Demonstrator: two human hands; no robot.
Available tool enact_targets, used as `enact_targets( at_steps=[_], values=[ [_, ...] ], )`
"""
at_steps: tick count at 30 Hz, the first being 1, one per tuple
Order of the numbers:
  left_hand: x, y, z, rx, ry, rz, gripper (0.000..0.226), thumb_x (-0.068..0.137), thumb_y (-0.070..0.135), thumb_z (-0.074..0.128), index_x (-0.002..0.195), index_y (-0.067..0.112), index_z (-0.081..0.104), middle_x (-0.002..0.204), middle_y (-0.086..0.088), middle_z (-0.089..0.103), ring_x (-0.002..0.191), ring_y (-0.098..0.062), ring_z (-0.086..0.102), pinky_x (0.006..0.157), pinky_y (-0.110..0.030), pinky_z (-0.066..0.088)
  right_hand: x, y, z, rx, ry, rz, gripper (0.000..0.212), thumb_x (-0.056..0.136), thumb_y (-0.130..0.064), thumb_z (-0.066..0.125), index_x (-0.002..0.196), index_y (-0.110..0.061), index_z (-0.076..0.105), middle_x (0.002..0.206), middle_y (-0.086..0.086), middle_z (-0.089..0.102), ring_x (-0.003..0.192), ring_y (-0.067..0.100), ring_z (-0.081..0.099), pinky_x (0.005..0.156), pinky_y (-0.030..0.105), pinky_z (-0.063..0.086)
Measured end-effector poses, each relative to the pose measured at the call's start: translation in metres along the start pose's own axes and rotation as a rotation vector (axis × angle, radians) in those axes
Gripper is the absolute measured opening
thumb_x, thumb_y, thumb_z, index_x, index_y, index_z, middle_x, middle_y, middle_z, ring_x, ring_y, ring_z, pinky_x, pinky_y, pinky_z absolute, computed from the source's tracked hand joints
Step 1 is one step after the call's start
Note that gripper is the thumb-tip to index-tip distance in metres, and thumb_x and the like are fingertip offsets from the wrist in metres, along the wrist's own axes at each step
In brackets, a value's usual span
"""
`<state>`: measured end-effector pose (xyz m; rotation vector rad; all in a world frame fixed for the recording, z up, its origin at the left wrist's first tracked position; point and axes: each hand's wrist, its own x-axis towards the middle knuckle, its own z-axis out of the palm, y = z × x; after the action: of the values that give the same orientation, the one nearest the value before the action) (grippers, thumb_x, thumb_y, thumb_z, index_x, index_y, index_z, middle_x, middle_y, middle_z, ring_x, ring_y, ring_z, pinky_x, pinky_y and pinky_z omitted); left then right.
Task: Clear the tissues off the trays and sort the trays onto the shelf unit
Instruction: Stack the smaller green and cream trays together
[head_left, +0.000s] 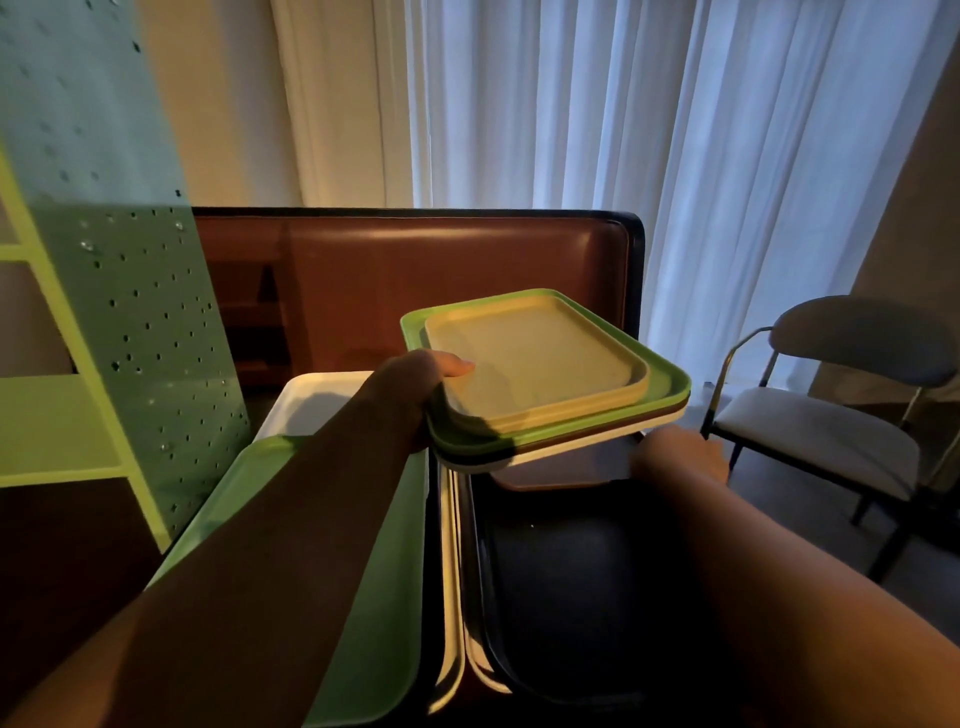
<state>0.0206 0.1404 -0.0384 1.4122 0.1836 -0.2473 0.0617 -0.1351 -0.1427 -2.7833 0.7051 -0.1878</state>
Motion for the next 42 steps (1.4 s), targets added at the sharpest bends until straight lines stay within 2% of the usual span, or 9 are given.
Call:
enact_targets(
  at_steps=[9,13,19,21,25,27,30,38,42],
  values=[
    [-0.011,-0.007,-0.008,0.022,0.005,-0.023,0.007,0.095,0.01,0.059,0.092,0.005,0.056,0.091,-0.016,0.066,0.08,-0.03,0.064,0.069,-0.036,0.053,0.002,0.002,-0.012,0.017,-0.078,-0.13,0.008,0.082,-0.011,0.061,0.084,-0.018,0.057,0.096,0.007,0.064,0.091,0.027,0.063,0.083,0.04,0.055],
    [-0.025,-0.009,-0.011,-0.02,-0.04,0.046,0.018,0.095,0.01,0.056,0.11,0.002,0.061,0.1,-0.017,0.069,0.086,-0.031,0.066,0.077,-0.037,0.054,-0.017,0.011,-0.042,0.003,-0.01,-0.195,0.009,0.086,-0.009,0.063,0.094,-0.007,0.065,0.099,0.011,0.07,0.075,0.023,0.061,0.065,0.033,0.051],
    [-0.052,-0.008,-0.003,-0.022,-0.016,0.059,0.01,0.094,0.009,0.056,0.096,0.005,0.065,0.079,-0.015,0.071,0.069,-0.03,0.067,0.072,-0.036,0.053,-0.074,0.049,-0.067,0.129,-0.035,-0.223,0.031,0.094,-0.031,0.061,0.119,-0.016,0.072,0.127,0.002,0.068,0.116,0.02,0.063,0.095,0.026,0.048],
    [-0.06,-0.009,0.0,-0.033,-0.01,0.063,0.017,0.094,0.007,0.056,0.108,0.003,0.065,0.088,-0.018,0.07,0.075,-0.032,0.067,0.074,-0.039,0.054,-0.093,0.054,-0.072,0.425,-0.081,-0.133,0.031,0.095,-0.029,0.063,0.122,-0.016,0.073,0.133,0.001,0.066,0.116,0.021,0.063,0.092,0.022,0.05],
    [-0.075,-0.01,0.001,-0.032,0.021,0.054,0.03,0.092,0.004,0.057,0.122,0.003,0.061,0.111,-0.023,0.067,0.089,-0.037,0.067,0.076,-0.043,0.054,-0.12,0.059,-0.084,1.054,-0.097,0.018,0.035,0.101,-0.003,0.049,0.134,-0.003,0.062,0.137,0.014,0.062,0.106,0.029,0.064,0.051,0.004,0.044],
    [-0.079,-0.012,-0.002,-0.026,0.034,0.043,0.038,0.087,0.004,0.063,0.125,0.003,0.061,0.117,-0.023,0.068,0.101,-0.04,0.068,0.085,-0.048,0.055,-0.133,0.061,-0.088,1.213,-0.121,0.028,0.033,0.103,-0.005,0.044,0.126,-0.008,0.067,0.128,0.017,0.068,0.086,0.021,0.068,0.061,0.011,0.052],
    [-0.081,-0.017,-0.008,0.002,0.065,0.051,0.038,0.082,0.007,0.069,0.119,0.005,0.063,0.108,-0.021,0.072,0.093,-0.038,0.071,0.085,-0.047,0.056,-0.141,0.056,-0.09,1.433,-0.166,0.064,0.031,0.103,-0.009,0.042,0.112,-0.012,0.072,0.105,0.019,0.075,0.084,0.028,0.075,0.084,0.044,0.061],
    [-0.096,-0.037,-0.016,0.061,0.097,0.02,0.044,0.087,0.025,0.067,0.124,0.005,0.054,0.113,-0.017,0.065,0.102,-0.035,0.064,0.086,-0.042,0.053,-0.17,0.037,-0.081,1.594,-0.244,-0.04,0.034,0.099,0.004,0.039,0.098,-0.004,0.072,0.077,0.008,0.069,0.069,0.02,0.065,0.057,0.026,0.057],
    [-0.107,-0.042,-0.016,0.009,0.033,0.08,0.01,0.095,0.014,0.057,0.101,0.006,0.056,0.094,-0.015,0.062,0.084,-0.03,0.062,0.07,-0.037,0.051,-0.169,0.037,-0.067,1.715,-0.406,-0.078,0.032,0.096,-0.002,0.044,0.107,0.002,0.074,0.096,0.02,0.073,0.086,0.031,0.071,0.084,0.044,0.061]
  ],
)
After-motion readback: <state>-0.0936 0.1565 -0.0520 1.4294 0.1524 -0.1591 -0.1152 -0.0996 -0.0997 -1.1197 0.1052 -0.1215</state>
